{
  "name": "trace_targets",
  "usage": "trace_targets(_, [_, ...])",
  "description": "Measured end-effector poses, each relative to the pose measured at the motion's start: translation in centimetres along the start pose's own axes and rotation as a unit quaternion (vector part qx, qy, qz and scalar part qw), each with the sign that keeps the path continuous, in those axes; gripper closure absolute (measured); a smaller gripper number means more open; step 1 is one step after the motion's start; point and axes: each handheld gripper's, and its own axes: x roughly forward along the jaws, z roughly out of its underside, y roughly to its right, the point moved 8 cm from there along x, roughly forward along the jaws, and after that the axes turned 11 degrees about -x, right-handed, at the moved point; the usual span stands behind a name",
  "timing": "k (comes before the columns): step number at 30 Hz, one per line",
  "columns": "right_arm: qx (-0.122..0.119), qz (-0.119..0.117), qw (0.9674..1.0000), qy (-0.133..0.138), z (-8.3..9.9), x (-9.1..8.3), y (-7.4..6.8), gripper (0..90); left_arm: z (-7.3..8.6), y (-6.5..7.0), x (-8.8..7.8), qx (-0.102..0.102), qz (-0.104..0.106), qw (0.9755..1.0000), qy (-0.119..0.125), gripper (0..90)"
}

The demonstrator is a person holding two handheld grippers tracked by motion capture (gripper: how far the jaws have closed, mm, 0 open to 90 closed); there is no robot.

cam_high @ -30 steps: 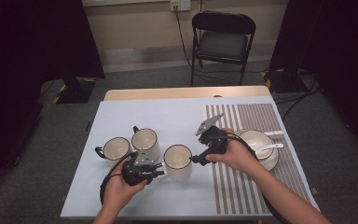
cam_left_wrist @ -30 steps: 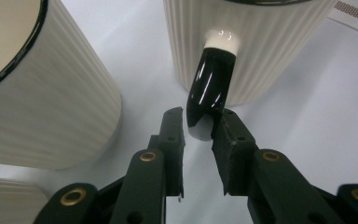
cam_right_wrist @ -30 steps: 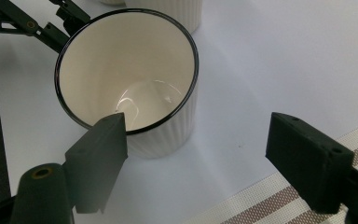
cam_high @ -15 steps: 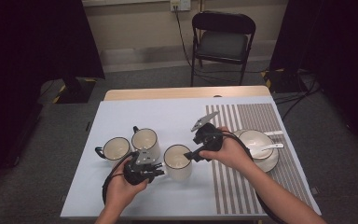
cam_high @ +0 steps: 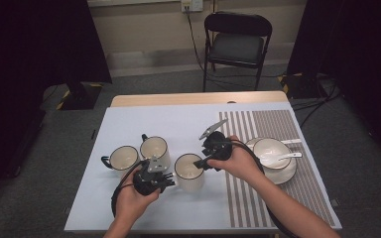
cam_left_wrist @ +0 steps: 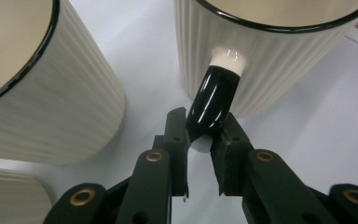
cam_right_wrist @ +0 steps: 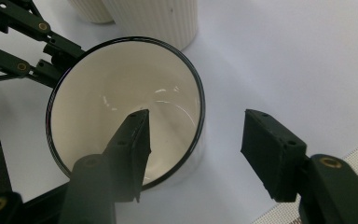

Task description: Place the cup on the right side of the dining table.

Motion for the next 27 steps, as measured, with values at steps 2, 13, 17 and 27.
trace_targets(2, [-0.003, 0.003, 1.0, -0.003, -0.1, 0.1, 0.0, 42.8, 0.0, 0.0, 0.0, -0.001, -0.004, 1.0, -0.002, 77.5])
trace_targets(13, [0.004, 0.011, 0.9998, -0.019, 0.4, 0.1, 0.6, 53.4, -0.6, 0.3, -0.2, 0.006, -0.006, 1.0, -0.001, 78.2])
trace_targets(17, [0.018, 0.005, 0.9996, -0.02, 0.7, 0.0, 0.6, 55.4, -0.9, 0.3, -0.2, 0.007, -0.013, 0.9999, 0.002, 78.4])
trace_targets(27, [0.07, -0.001, 0.9969, -0.036, 0.9, 0.3, 0.0, 66.5, -0.9, 0.2, -0.2, 0.007, -0.016, 0.9998, 0.0, 78.5])
